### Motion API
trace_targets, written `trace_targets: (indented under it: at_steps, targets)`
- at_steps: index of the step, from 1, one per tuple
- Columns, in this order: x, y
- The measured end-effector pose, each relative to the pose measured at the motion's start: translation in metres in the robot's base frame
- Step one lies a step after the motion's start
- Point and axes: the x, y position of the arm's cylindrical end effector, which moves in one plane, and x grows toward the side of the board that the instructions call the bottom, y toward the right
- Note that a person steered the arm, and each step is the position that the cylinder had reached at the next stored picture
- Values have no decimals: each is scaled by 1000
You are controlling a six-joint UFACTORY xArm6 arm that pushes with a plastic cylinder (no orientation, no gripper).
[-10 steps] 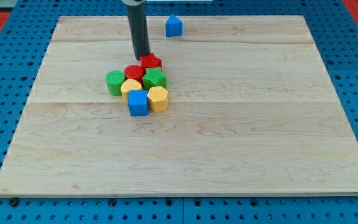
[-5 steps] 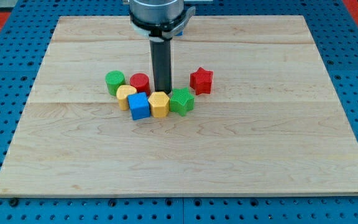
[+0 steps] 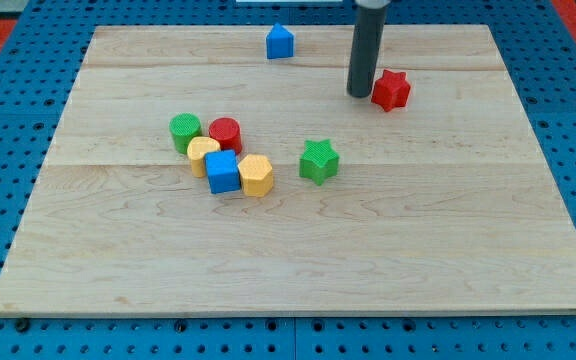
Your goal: Move the red star diagonal to the green star
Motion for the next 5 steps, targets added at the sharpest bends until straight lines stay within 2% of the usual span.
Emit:
trace_targets:
  at_steps: [1,2,3,4,5]
  targets:
    - [42,17]
    - [-7,59]
    - [-56,52]
    - [-51,31]
    - [-51,-27]
